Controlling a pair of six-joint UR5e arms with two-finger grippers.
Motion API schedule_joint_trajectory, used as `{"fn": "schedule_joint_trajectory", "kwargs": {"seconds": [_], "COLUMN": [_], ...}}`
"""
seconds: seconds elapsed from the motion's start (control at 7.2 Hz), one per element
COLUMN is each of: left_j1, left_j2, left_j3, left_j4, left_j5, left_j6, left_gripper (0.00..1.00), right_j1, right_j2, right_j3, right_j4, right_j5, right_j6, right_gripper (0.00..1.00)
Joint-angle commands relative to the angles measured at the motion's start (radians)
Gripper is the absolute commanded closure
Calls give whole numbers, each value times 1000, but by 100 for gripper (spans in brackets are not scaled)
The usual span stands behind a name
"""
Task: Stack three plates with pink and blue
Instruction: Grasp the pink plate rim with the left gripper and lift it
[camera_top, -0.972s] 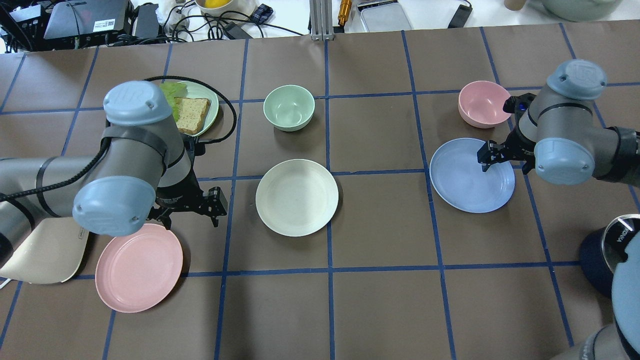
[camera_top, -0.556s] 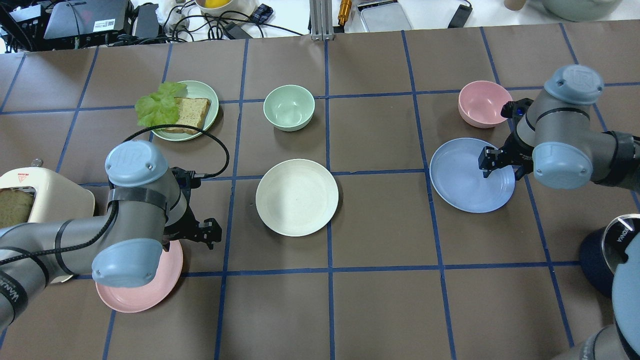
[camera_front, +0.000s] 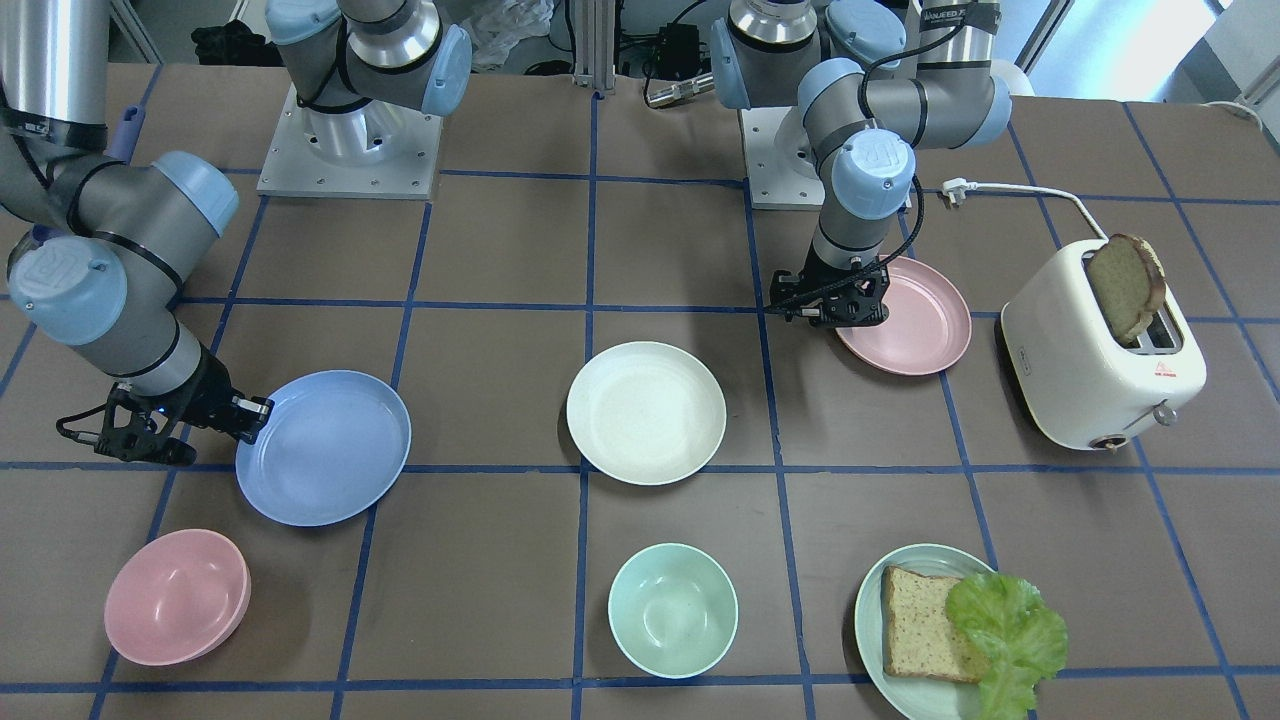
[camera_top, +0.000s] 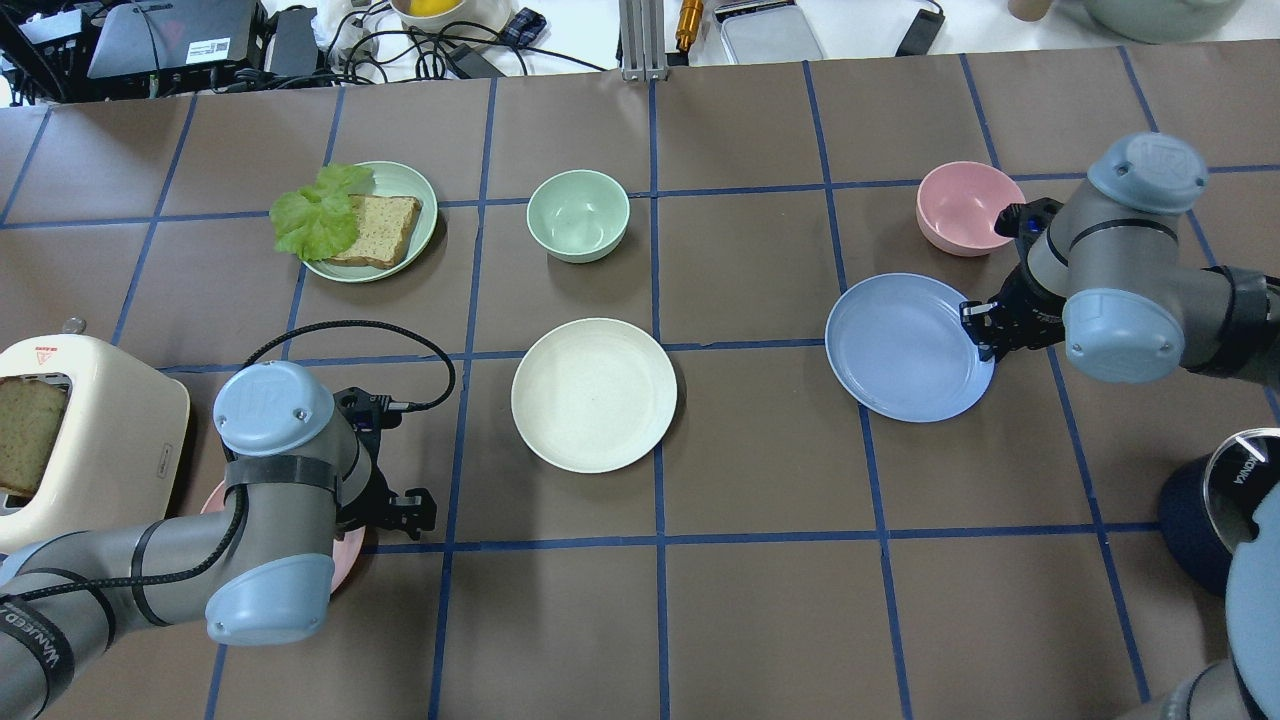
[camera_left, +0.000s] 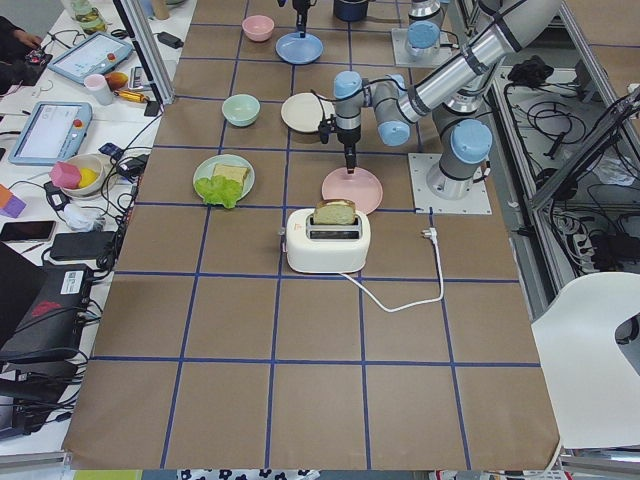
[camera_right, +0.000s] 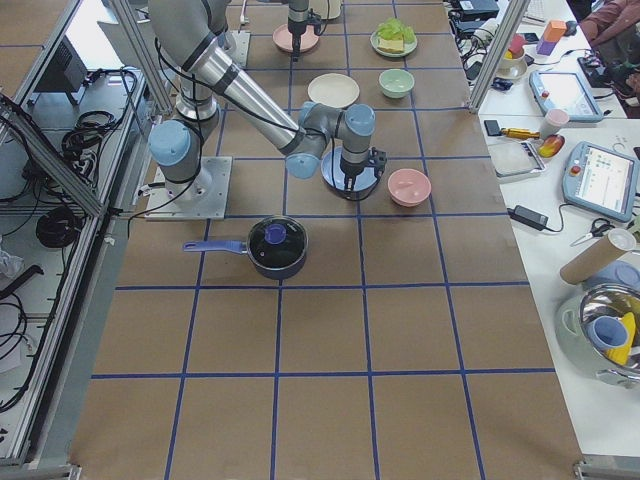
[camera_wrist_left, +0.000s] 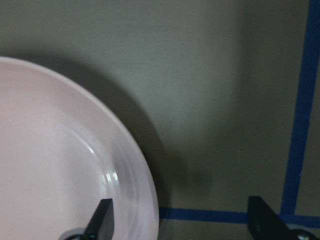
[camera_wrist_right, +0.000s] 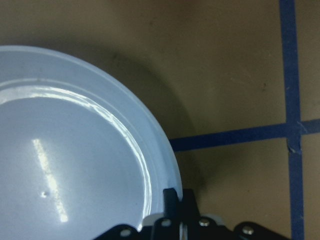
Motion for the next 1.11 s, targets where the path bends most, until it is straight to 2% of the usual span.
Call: {"fn": "schedule_joint_trajectory", "kwargs": {"seconds": [0.0, 0.14, 0.28, 0.69, 0.97], "left_j1": [5, 5, 4, -7, -19], "left_j2": [3, 12, 14, 22, 9], "left_j3": [-10, -9, -9, 7, 110], "left_j4": [26, 25, 26, 26, -33], "left_j5": [4, 30, 53, 47, 21], "left_j6": [22, 28, 27, 7, -25], "left_gripper": [53, 84, 100, 100, 100], "right_j1": [5, 5, 8, 18, 19], "right_j2": [-21, -23, -32, -74, -98], "right_j3": [1, 1, 1, -8, -33], "right_j4": [10, 12, 22, 94, 145], "right_j5": [-2, -2, -2, 1, 2], "right_j6": [0, 0, 0, 0, 0], "right_gripper": [97, 100, 100, 100, 100]}}
